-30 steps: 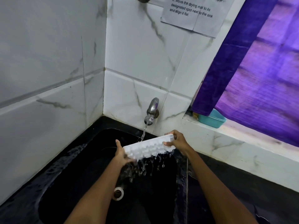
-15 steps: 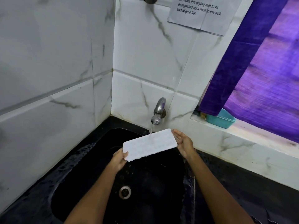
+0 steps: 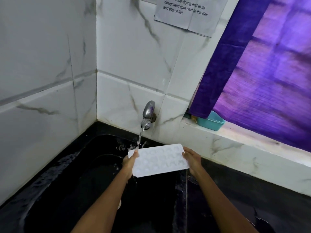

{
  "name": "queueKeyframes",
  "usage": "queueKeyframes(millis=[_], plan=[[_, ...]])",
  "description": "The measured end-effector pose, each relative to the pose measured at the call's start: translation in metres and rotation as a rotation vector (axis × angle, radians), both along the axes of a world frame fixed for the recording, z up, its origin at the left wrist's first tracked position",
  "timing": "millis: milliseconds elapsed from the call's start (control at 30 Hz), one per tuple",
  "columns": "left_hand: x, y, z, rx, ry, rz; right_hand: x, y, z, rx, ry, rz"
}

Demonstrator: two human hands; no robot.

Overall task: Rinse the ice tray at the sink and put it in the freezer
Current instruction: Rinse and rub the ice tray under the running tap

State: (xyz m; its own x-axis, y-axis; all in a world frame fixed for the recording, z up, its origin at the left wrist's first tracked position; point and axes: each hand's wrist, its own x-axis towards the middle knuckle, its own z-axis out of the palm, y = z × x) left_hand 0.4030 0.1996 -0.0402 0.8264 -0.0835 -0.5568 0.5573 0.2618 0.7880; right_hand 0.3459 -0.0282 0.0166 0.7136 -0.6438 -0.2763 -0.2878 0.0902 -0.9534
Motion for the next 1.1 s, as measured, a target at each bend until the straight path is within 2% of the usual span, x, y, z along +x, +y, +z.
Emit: queueKeyframes(millis=[100, 233, 267, 333, 433, 600, 700, 800, 867, 933, 1033, 1067, 1100], plan=[[0.007, 0.036, -0.001, 0.153, -0.009, 0.027, 0.013, 0.032, -0.022, -0.042, 0.041, 0.078], [0.021, 0.091, 0.007, 0.406, -0.081, 0.032, 0.041, 0.102, -0.034, -0.228, 0.079, 0.211], [0.023, 0.102, 0.009, 0.484, -0.088, 0.016, 0.048, 0.122, -0.032, -0.201, 0.067, 0.252], [0.023, 0.116, 0.013, 0.628, -0.098, -0.023, 0.061, 0.153, -0.025, -0.004, 0.041, 0.355], [0.019, 0.119, 0.018, 0.790, -0.114, -0.078, 0.077, 0.178, -0.009, 0.231, 0.107, 0.452], [0.013, 0.082, 0.034, 0.888, -0.149, -0.168, 0.090, 0.165, 0.010, 0.247, 0.221, 0.469], [0.014, 0.048, 0.043, 0.907, -0.192, -0.235, 0.100, 0.139, 0.019, 0.077, 0.255, 0.470], [0.019, 0.021, 0.049, 0.923, -0.230, -0.281, 0.126, 0.117, 0.035, -0.160, 0.162, 0.342], [0.025, 0.011, 0.050, 0.952, -0.288, -0.326, 0.142, 0.113, 0.049, -0.176, 0.135, 0.433], [0.030, 0.008, 0.049, 0.978, -0.339, -0.361, 0.151, 0.116, 0.054, -0.212, 0.193, 0.547], [0.035, 0.014, 0.047, 1.001, -0.371, -0.424, 0.159, 0.122, 0.044, -0.676, 0.273, 0.568], [0.037, 0.017, 0.045, 1.007, -0.384, -0.447, 0.158, 0.125, 0.041, -0.798, 0.276, 0.515], [0.037, 0.021, 0.042, 1.012, -0.387, -0.466, 0.158, 0.125, 0.037, -0.837, 0.263, 0.466]])
